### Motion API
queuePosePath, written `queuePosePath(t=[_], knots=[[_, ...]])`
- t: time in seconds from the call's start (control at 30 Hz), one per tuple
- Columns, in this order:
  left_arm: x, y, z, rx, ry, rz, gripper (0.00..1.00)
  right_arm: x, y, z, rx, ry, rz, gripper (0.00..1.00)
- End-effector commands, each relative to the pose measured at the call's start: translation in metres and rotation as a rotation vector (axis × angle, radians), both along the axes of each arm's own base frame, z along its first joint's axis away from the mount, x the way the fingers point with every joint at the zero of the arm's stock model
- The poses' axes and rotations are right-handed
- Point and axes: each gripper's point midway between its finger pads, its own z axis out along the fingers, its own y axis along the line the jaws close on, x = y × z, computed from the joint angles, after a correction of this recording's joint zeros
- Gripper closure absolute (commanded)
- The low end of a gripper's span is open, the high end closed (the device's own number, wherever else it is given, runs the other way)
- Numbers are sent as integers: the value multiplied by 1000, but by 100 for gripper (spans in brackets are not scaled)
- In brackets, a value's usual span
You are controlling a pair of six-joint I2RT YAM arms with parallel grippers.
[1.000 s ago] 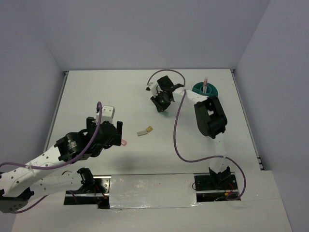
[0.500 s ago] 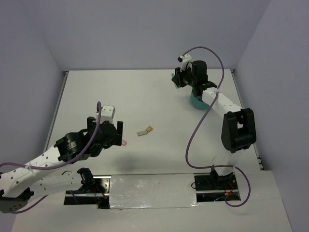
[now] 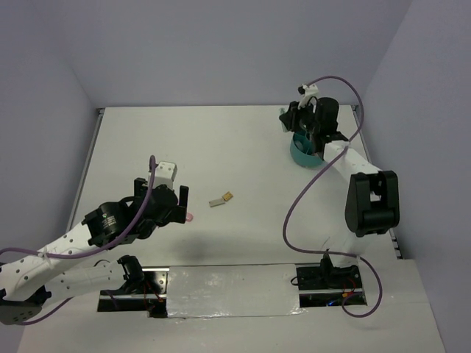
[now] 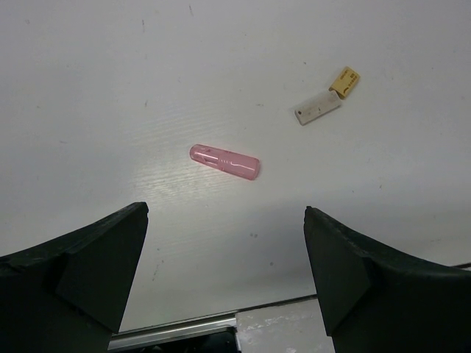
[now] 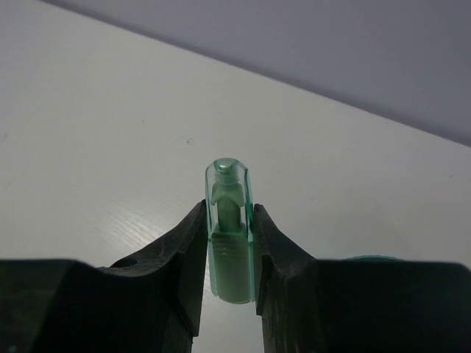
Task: Sort the stationery into containers
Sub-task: Place the stationery in the storage box.
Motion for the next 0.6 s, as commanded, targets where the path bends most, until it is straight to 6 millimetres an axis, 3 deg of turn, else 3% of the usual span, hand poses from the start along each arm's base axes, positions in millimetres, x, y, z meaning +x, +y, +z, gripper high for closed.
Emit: queuePosePath(t=[0.0, 0.03, 0.13, 0.23, 0.27, 0.37, 0.57], knots=[[3, -3, 2, -8, -15, -11, 1, -12, -15, 101, 103, -264, -91, 100], [3, -3, 2, -9, -16, -10, 1, -12, -37, 114, 109, -295, -217, 100], [2, -2, 4, -21, -23, -14, 1, -11, -94, 108, 126, -262, -496, 100], [1, -3, 6, -31, -28, -22, 1, -18, -127, 102, 130, -246, -634, 100], [1, -4, 7, -37, -29, -26, 0, -21, -147, 97, 112, -248, -692, 100], [0, -5, 5, -36, -24, -33, 1, -23, -164, 91, 95, -259, -722, 100], [-1, -6, 8, -54, -31, -48, 1, -13, -198, 54, 95, -185, -763, 100]])
